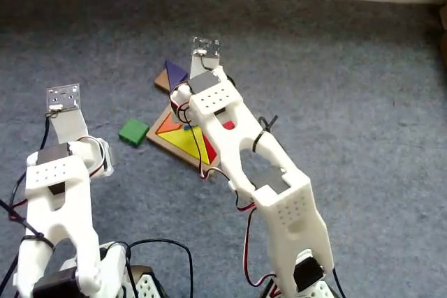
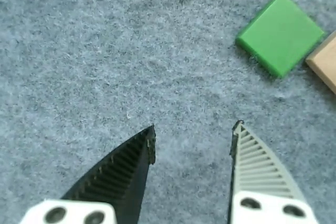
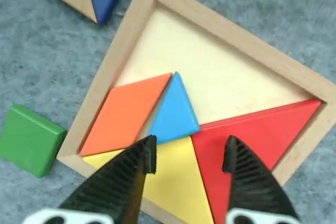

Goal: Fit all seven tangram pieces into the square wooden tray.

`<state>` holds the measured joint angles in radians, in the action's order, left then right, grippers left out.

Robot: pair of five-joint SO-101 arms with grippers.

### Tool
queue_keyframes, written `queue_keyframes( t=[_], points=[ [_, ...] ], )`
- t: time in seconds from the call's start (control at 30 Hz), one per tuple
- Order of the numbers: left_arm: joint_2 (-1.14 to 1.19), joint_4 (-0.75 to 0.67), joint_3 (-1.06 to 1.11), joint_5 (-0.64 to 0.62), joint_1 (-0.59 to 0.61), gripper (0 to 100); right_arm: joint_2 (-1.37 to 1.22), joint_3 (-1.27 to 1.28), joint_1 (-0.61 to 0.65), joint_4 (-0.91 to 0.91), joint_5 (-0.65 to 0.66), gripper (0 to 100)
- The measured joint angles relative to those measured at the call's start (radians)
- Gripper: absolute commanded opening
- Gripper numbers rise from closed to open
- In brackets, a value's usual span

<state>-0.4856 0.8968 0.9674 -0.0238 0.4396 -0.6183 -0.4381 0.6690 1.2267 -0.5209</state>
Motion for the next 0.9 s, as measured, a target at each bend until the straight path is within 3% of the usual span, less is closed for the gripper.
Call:
queue_keyframes(
  t=[0.17,0.33,0.53,0.9],
  points=[
    [0.000,0.000,0.000,0.000,0.000,23,0.000,0.000,0.002,0.044,0.000,18.0],
    [0.000,0.000,0.000,0.000,0.000,23,0.000,0.000,-0.017,0.064,0.000,0.0],
    [0.000,0.000,0.000,0.000,0.000,23,0.000,-0.058,-0.064,0.066,0.146,0.5],
    [0.000,0.000,0.000,0.000,0.000,23,-0.080,-0.072,-0.069,-0.080,0.252,0.5]
  ],
)
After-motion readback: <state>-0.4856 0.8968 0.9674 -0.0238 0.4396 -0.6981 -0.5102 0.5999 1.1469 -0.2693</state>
